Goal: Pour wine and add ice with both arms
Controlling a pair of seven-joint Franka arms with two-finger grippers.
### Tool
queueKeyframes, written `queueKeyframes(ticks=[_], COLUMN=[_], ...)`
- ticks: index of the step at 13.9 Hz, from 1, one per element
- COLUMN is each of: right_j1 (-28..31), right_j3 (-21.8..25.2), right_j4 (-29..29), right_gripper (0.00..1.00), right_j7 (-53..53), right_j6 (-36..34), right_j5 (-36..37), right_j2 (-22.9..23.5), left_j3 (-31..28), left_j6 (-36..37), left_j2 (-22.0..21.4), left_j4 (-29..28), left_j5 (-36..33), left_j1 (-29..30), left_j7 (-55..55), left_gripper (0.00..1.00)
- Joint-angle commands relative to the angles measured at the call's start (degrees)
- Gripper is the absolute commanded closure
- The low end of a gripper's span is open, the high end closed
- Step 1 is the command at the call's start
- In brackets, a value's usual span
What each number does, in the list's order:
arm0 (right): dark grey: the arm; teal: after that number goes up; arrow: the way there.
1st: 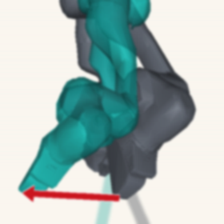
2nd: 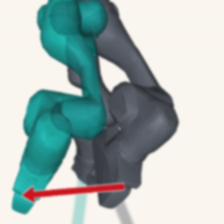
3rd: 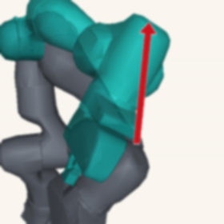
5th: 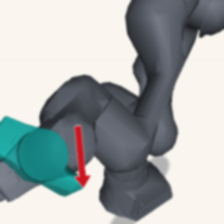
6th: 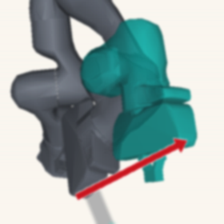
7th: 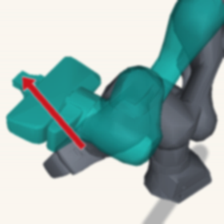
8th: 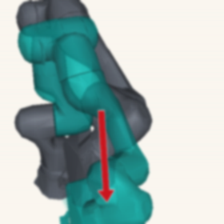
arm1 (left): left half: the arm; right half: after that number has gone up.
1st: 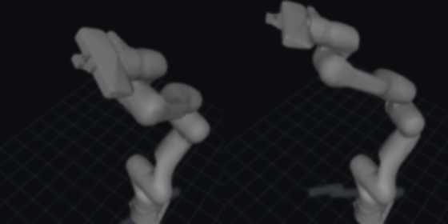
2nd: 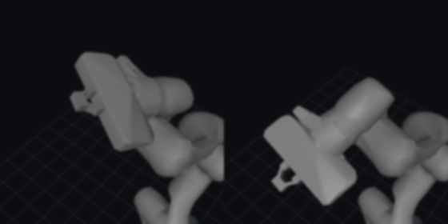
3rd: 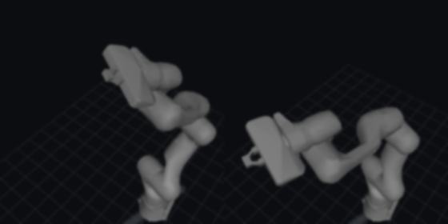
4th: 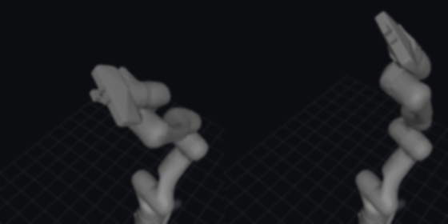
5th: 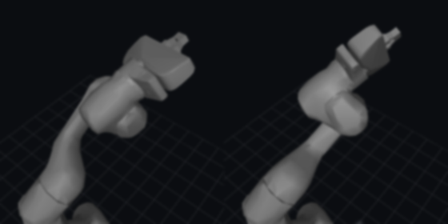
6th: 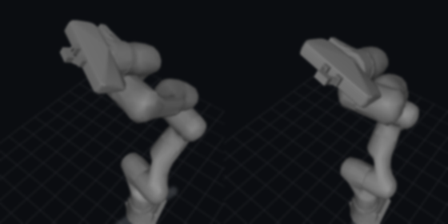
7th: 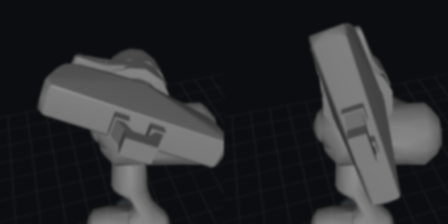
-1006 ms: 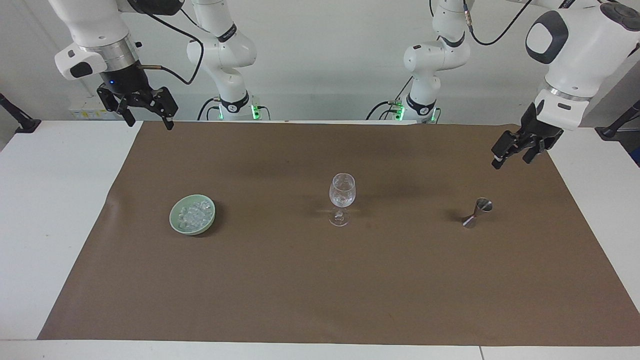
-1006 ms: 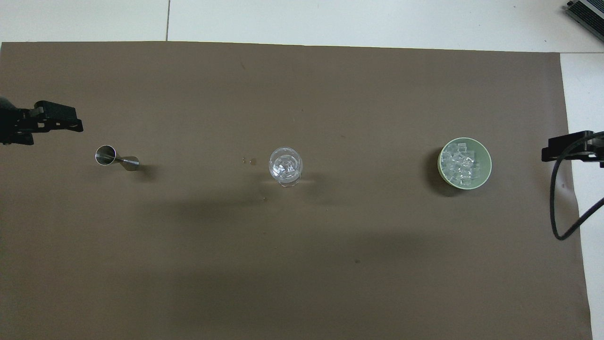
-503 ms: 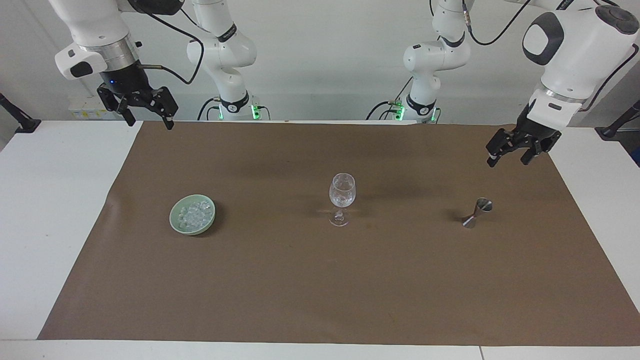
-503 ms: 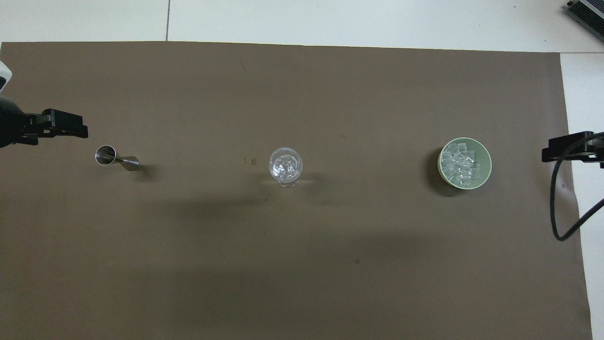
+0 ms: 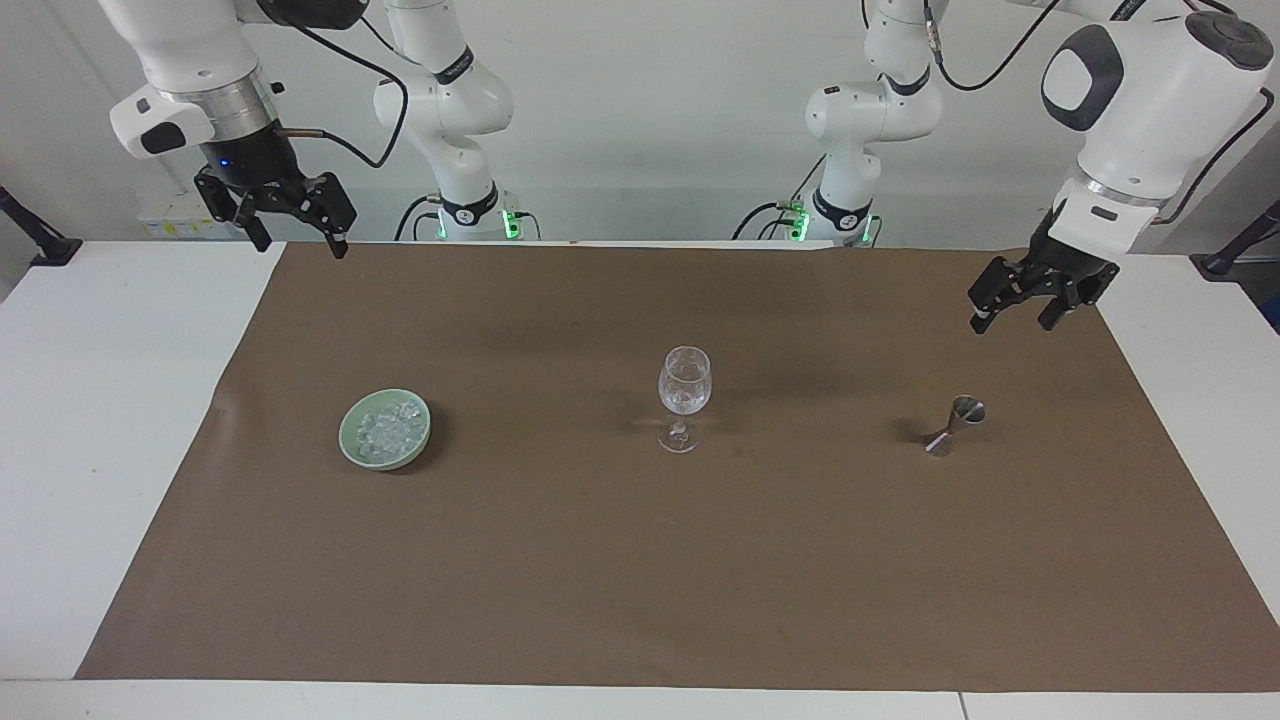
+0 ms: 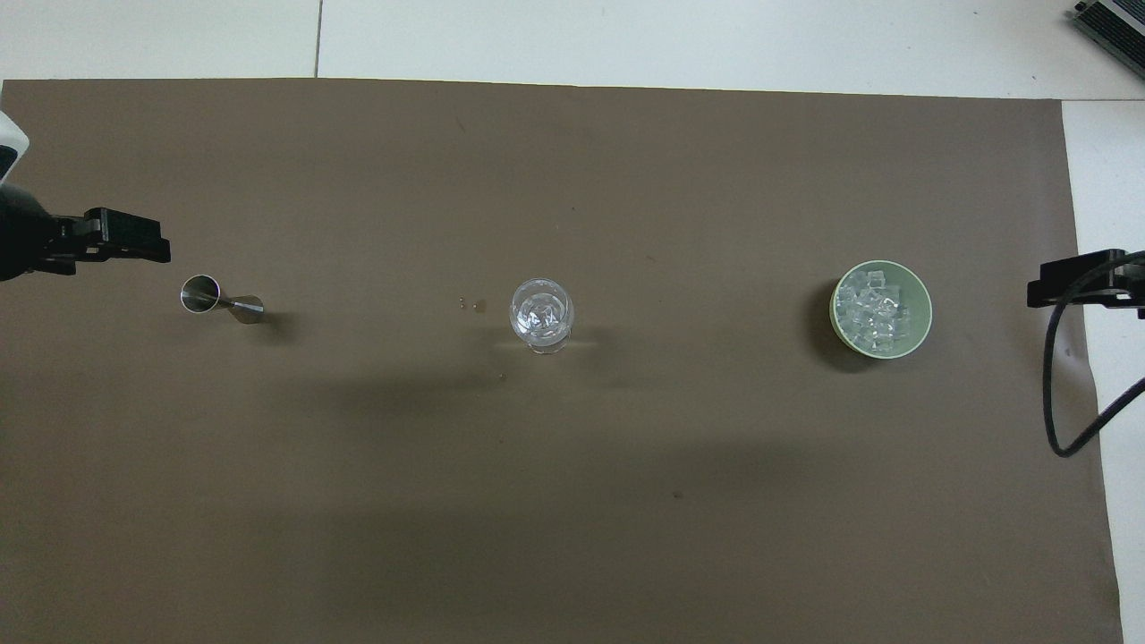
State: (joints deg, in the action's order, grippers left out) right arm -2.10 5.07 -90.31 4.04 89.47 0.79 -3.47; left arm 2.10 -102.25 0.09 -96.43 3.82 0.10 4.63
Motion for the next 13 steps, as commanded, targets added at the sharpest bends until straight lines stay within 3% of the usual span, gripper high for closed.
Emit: queueKeyframes(ticks=[1,9,13], right_j1=[0.00,0.00,0.00], right_j3=[-0.06,-0.15,-0.15], right_j4=[-1.36,-1.80,-1.71], right_gripper=[0.00,0.00,0.00], right_j7=[-0.53,-0.61,-0.53], right_j6=[-0.95,-0.96,-1.40], right_j5=[-0.97,-0.88,-0.88], right_j2=[-1.54,-1.71,-1.71], left_j3=[-2.36,-3.24,-3.15], left_j6=[1.26,10.39,10.49], left_j2=[-1.14,-1.14,-1.23], left_j4=[-1.04,0.36,0.54], left_j5=[-0.83,-1.01,-1.18], left_j1=[-1.68,-1.95,-2.30], left_j7=[-1.89,-5.86,-5.86], left_gripper=[0.00,0.00,0.00])
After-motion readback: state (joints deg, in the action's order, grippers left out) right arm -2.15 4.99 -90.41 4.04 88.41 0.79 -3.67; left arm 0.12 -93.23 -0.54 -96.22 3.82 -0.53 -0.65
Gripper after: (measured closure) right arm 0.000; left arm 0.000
